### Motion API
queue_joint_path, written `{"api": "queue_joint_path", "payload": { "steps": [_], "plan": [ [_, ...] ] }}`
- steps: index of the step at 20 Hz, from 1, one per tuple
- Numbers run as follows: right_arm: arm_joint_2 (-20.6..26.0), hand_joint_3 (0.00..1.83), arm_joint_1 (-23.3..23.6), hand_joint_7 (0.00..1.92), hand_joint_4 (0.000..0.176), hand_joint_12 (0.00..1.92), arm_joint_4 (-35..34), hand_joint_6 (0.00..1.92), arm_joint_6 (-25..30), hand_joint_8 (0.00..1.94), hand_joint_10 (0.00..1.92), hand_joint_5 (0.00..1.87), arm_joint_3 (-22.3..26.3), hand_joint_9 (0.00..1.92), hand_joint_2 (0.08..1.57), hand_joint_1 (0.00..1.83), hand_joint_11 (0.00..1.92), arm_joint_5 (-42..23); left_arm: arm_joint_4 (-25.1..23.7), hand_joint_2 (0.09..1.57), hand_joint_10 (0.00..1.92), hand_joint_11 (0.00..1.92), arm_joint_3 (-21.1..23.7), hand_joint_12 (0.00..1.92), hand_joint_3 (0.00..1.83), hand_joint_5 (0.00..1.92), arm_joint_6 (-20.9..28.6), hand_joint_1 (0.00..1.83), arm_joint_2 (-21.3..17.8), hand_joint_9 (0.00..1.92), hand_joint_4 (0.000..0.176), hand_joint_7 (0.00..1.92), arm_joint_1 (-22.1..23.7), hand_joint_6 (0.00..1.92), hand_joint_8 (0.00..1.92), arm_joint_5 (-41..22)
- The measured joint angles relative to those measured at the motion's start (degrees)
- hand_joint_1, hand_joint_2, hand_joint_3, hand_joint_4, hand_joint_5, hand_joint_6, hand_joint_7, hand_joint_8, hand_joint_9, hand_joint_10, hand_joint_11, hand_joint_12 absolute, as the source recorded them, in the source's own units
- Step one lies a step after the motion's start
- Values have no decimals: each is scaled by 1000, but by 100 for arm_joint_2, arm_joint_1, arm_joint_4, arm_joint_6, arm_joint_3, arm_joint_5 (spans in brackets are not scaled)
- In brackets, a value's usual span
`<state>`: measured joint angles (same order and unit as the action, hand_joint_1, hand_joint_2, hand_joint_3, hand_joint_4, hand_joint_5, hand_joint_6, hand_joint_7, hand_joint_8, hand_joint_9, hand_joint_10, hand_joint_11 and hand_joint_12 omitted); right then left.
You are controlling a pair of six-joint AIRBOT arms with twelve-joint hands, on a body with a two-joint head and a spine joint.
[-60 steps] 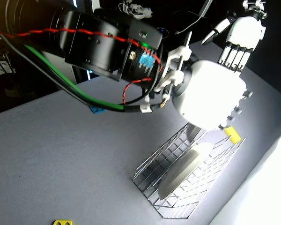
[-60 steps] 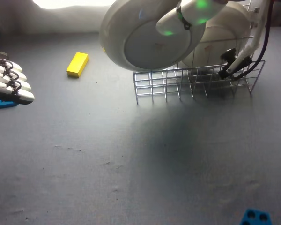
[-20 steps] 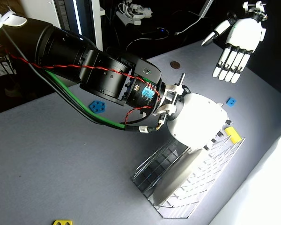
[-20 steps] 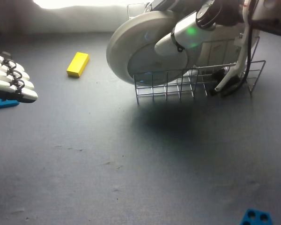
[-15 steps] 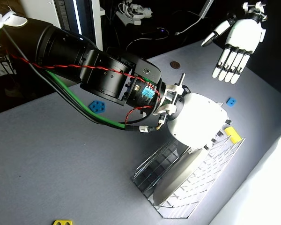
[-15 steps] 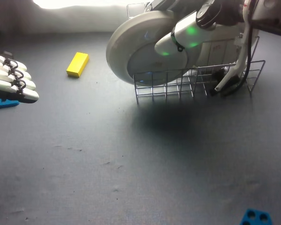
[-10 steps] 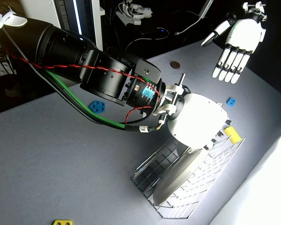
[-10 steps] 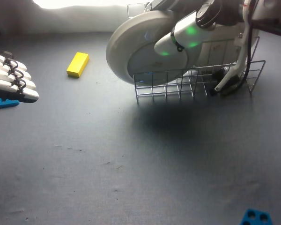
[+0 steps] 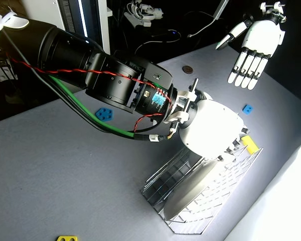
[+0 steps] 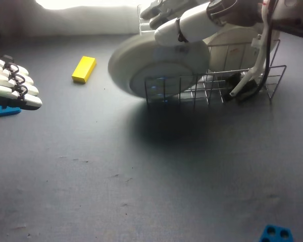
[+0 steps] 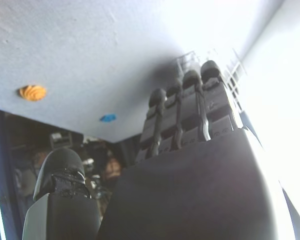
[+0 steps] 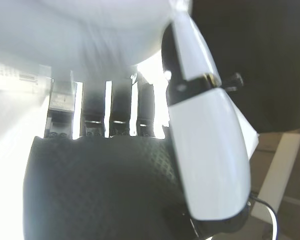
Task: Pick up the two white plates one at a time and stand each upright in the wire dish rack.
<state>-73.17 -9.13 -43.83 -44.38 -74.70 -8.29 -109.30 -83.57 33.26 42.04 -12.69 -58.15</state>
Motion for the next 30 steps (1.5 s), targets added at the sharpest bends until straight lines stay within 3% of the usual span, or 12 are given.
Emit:
{"api": "queue_joint_path", "payload": {
  "steps": [10,15,18,20,21,22,23,24,27,30],
  "plan": [
    [2,0,142,390,0,970,-4,0,2,0,6,350,0,352,1093,835,0,57,22,1109,2,13,0,11,1,66,4,0,2,25,0,72,-42,2,3,2],
    [7,1,350,209,0,560,-2,0,-31,0,0,164,2,184,1090,699,0,109,44,1107,2,18,0,15,0,65,2,0,33,26,0,64,-81,2,0,4],
    [44,6,424,125,0,322,802,0,-44,0,0,85,129,100,1146,552,0,179,85,1113,2,22,20,19,2,66,2,0,35,29,0,64,-190,2,0,24],
    [46,0,472,72,0,199,2317,0,-42,0,0,40,361,51,1102,543,0,175,105,1110,1,7,17,14,1,46,4,0,37,12,0,46,-262,0,0,22],
    [42,0,472,9,0,87,3687,0,-59,0,0,5,581,5,1033,568,0,195,107,1104,2,8,17,16,0,51,2,0,37,13,0,48,-280,2,2,26],
    [42,0,472,9,0,87,4002,0,-420,0,0,5,710,5,1033,568,0,208,109,1104,2,8,17,16,0,51,2,0,37,13,0,48,-293,2,2,28],
    [37,0,452,1,0,67,4109,0,-1429,0,0,0,951,0,1014,573,0,190,151,1105,0,6,17,15,0,49,0,0,37,10,0,46,-356,1,0,37],
    [17,0,374,0,0,13,4743,0,-1668,0,0,0,1117,0,1013,564,0,114,138,1101,6,21,15,23,0,62,-28,0,57,26,0,59,-422,6,5,37],
    [-39,0,131,0,0,0,5523,0,-1740,0,0,0,1318,0,990,495,0,81,107,1101,0,6,-24,20,0,47,-66,0,173,7,0,39,-612,0,0,44],
    [61,0,103,0,0,0,5407,0,-1744,0,0,0,1307,0,959,502,0,61,306,1097,0,0,-59,12,0,26,-181,0,214,0,0,17,-855,0,0,59]
  ]
}}
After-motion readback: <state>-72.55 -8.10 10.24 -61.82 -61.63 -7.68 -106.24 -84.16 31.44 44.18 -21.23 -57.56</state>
